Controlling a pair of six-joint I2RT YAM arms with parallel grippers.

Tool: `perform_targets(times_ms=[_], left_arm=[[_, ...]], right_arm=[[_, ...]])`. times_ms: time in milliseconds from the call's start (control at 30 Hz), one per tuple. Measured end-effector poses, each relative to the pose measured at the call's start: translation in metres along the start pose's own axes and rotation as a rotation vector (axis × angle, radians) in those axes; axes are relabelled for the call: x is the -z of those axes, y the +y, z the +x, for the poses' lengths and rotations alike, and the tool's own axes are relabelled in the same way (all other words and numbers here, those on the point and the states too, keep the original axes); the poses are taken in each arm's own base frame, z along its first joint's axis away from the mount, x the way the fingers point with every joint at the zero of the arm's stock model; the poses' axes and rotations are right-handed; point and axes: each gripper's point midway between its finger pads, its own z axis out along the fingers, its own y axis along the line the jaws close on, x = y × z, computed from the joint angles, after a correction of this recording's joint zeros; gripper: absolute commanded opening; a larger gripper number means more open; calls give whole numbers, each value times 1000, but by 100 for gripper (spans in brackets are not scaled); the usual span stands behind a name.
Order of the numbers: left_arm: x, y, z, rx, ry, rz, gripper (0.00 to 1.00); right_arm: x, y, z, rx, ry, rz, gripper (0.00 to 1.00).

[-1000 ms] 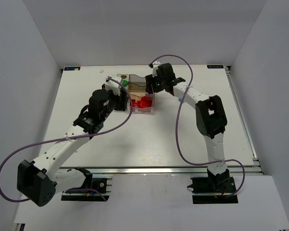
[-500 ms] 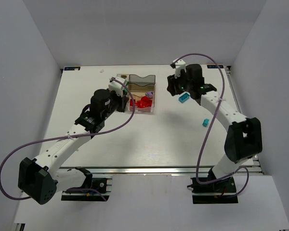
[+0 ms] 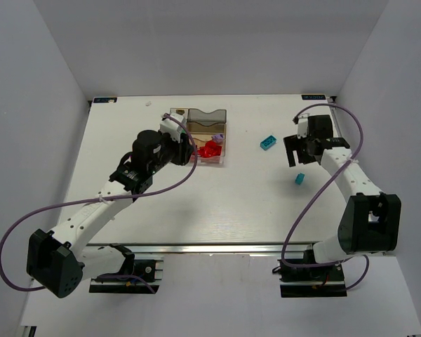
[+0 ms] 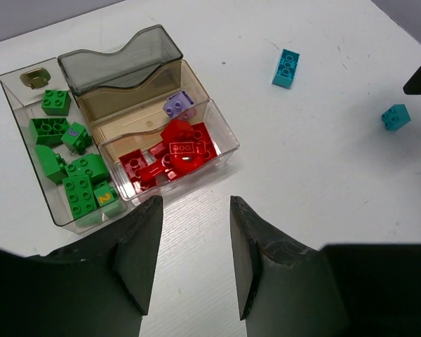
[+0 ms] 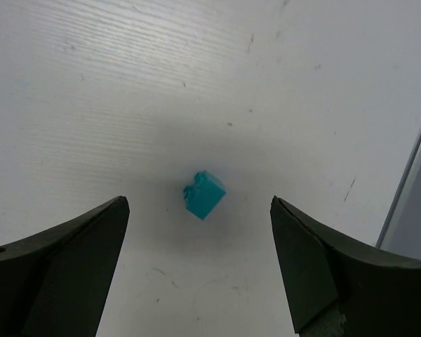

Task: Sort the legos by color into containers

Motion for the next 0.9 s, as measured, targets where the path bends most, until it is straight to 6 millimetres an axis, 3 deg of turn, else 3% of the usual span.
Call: perform_targets(times_ms=[167, 300, 567, 900], left_arm=[[0, -3, 0, 0, 1, 7, 53], [0, -4, 0, -1, 0, 8, 54], [1, -2, -2, -2, -6, 0, 54], [2, -2, -3, -3, -11, -4, 54]], right_arm=[[0, -12, 23, -130, 76, 71, 86], [-12, -14, 34, -227, 121, 79, 82], [-45, -4, 65, -345, 256, 55, 80], [-54, 7, 80, -399, 301, 23, 72]])
